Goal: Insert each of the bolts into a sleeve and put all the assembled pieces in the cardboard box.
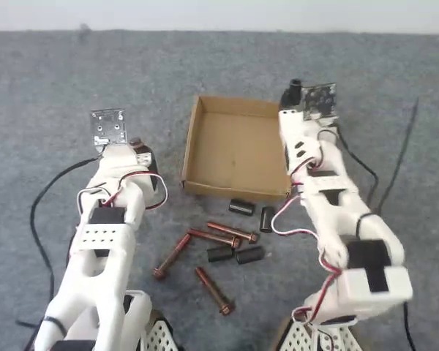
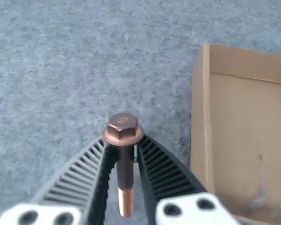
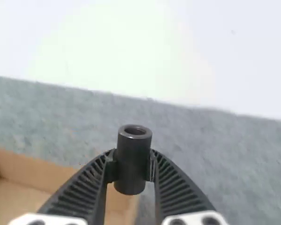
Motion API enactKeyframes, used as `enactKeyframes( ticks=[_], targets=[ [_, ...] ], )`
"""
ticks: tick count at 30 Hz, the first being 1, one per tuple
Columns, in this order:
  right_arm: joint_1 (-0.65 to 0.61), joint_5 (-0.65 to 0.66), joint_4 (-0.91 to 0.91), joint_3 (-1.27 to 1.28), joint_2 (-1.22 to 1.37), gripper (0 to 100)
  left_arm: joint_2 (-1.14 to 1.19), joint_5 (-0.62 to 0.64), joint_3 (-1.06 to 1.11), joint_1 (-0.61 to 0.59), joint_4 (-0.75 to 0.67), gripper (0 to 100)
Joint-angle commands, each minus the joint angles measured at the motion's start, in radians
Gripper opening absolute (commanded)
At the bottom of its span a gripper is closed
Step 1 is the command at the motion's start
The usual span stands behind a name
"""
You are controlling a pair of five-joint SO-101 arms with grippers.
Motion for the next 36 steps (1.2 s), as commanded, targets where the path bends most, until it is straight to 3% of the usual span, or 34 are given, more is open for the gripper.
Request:
enactKeyframes(
  ticks=[1, 5, 12, 20, 26, 36],
  targets=[
    [-0.027, -0.006, -0.219, -0.061, 0.039, 0.6, -0.041, 0.012, 0.031, 0.000, -0.121, 1],
    [-0.056, -0.011, -0.424, -0.005, 0.088, 0.6, -0.041, 0.012, 0.076, -0.002, -0.226, 1],
    [-0.128, -0.011, -0.638, 0.255, 0.044, 0.6, -0.041, 0.012, 0.076, -0.002, -0.229, 1],
    [-0.186, -0.017, -0.653, 0.486, -0.094, 0.6, -0.041, 0.012, 0.076, 0.000, -0.230, 1],
    [-0.259, -0.172, -0.653, 0.654, -0.232, 0.6, -0.041, 0.014, 0.076, 0.000, -0.230, 1],
    [-0.397, -0.176, -0.647, 0.872, -0.404, 0.6, -0.041, 0.017, 0.076, 0.002, -0.230, 1]
  ],
)
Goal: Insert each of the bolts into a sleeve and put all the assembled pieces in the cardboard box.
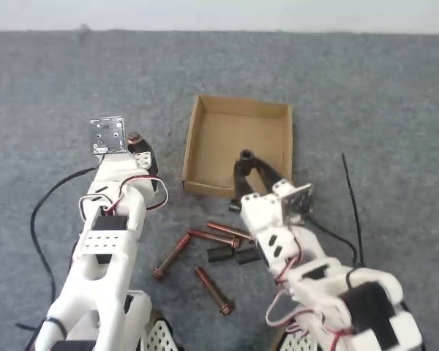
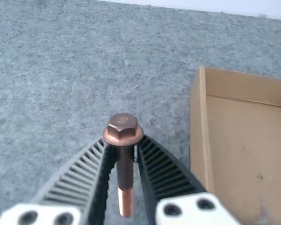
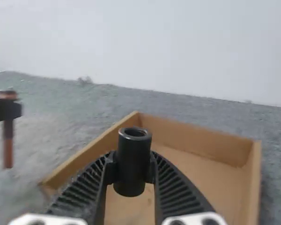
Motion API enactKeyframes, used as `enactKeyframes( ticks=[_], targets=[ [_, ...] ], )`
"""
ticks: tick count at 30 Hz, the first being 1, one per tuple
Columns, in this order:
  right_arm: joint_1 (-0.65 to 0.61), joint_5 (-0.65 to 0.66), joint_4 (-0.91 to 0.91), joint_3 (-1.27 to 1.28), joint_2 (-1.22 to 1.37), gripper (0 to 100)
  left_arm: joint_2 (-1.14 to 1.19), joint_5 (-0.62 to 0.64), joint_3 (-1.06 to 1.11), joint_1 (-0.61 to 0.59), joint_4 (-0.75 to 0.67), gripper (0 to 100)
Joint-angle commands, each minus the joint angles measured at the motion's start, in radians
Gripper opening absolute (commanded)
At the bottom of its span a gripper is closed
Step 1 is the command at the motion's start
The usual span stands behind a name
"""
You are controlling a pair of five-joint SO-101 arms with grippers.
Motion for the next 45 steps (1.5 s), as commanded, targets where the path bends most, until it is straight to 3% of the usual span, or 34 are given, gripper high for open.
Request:
enactKeyframes(
  ticks=[1, 8, 13, 21, 25, 33, 41, 45],
  targets=[
    [-0.064, -0.011, -0.025, 0.044, -0.079, 0.6, -0.041, 0.020, -0.010, 0.000, -0.032, 1],
    [-0.079, -0.014, 0.061, 0.046, -0.084, 0.6, -0.043, 0.020, -0.010, 0.000, -0.032, 1],
    [-0.079, -0.098, 0.059, 0.046, -0.093, 0.6, -0.046, 0.021, -0.012, 0.000, -0.032, 1],
    [-0.111, -0.106, 0.053, 0.044, -0.085, 0.6, -0.044, 0.061, -0.079, 0.009, -0.034, 1],
    [-0.124, -0.104, 0.053, 0.044, -0.084, 0.6, -0.051, 0.176, -0.124, 0.061, -0.034, 1],
    [-0.125, -0.104, 0.056, 0.043, -0.084, 0.6, -0.052, 0.180, -0.191, 0.226, -0.032, 1],
    [-0.125, -0.104, 0.059, 0.044, -0.082, 0.6, -0.064, 0.180, -0.269, 0.264, -0.025, 1],
    [-0.125, -0.101, 0.059, 0.044, -0.082, 0.6, -0.170, 0.180, -0.306, 0.304, 0.112, 1]
  ],
)
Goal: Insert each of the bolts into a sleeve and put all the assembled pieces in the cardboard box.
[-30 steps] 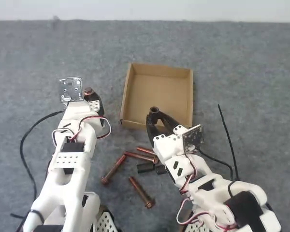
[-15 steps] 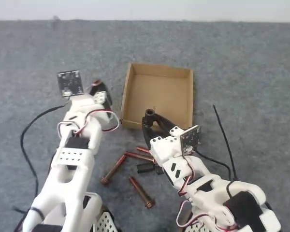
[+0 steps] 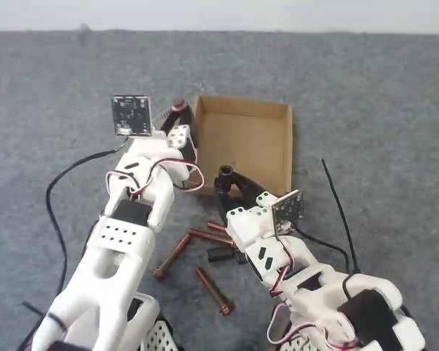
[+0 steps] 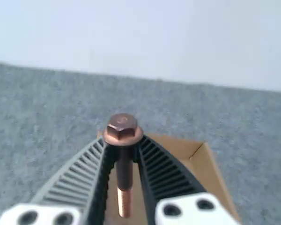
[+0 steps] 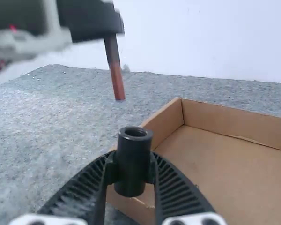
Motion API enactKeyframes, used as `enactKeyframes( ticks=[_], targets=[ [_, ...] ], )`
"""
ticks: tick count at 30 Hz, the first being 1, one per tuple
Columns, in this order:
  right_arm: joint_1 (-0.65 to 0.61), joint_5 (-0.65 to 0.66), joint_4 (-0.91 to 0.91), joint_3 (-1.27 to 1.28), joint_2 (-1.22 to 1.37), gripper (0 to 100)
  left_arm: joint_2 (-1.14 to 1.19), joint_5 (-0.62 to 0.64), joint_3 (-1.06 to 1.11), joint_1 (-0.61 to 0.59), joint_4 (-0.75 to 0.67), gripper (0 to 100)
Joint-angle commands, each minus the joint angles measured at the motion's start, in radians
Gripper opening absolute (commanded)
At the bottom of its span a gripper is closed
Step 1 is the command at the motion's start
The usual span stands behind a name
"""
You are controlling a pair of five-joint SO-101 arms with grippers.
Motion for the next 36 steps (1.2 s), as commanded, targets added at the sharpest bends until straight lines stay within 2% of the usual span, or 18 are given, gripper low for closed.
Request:
enactKeyframes(
  ticks=[1, 5, 9, 16, 24, 36],
  targets=[
    [-0.005, -0.008, 0.002, 0.018, -0.042, 0.6, -0.147, 0.011, -0.101, 0.054, 0.138, 1],
    [-0.005, -0.006, 0.004, 0.018, -0.042, 0.6, -0.279, 0.011, -0.139, 0.129, 0.290, 1],
    [-0.005, -0.006, 0.004, 0.018, -0.042, 0.6, -0.342, 0.011, -0.143, 0.193, 0.341, 1],
    [-0.005, -0.005, 0.004, 0.018, -0.041, 0.6, -0.262, -0.155, -0.156, 0.241, 0.316, 1],
    [-0.004, -0.005, 0.004, 0.018, -0.041, 0.6, -0.038, -0.155, -0.277, 0.241, 0.279, 1],
    [-0.005, -0.003, 0.004, 0.018, -0.041, 0.6, 0.000, -0.155, -0.211, 0.262, 0.278, 1]
  ],
)
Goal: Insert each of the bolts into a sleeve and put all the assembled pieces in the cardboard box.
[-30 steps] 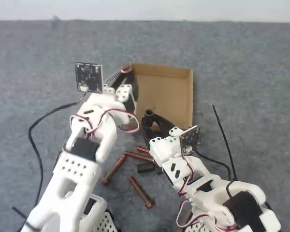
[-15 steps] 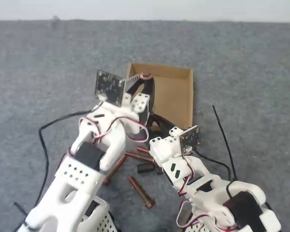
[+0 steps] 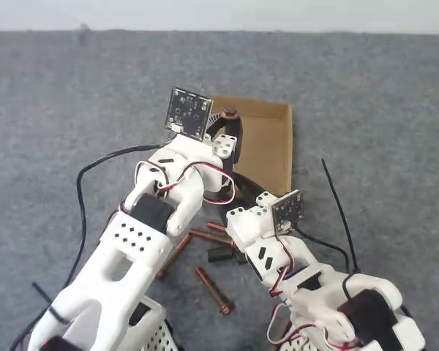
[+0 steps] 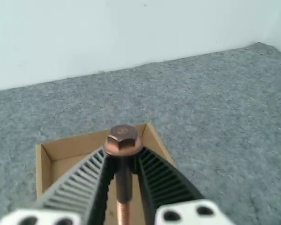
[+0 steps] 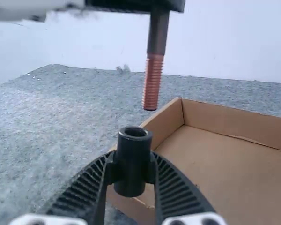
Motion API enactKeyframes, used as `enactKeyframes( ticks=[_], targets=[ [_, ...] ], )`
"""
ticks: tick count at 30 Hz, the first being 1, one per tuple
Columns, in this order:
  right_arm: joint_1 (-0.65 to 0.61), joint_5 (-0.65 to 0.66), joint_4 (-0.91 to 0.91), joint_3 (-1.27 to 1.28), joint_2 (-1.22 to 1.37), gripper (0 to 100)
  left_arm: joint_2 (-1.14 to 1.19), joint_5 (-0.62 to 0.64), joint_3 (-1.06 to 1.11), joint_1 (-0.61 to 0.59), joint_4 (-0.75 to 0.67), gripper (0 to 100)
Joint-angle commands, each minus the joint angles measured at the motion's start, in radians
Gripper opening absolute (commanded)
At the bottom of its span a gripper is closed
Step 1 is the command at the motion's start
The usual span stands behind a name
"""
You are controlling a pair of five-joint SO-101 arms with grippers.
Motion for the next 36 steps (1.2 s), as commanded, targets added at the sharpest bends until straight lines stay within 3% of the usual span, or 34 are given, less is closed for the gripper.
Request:
enactKeyframes(
  ticks=[1, 36],
  targets=[
    [-0.005, -0.003, 0.004, 0.018, -0.041, 0.6, -0.012, -0.012, -0.005, 0.029, -0.040, 1],
    [-0.002, 0.061, 0.051, 0.018, -0.045, 0.6, -0.012, -0.012, 0.064, -0.017, -0.040, 1]
  ],
)
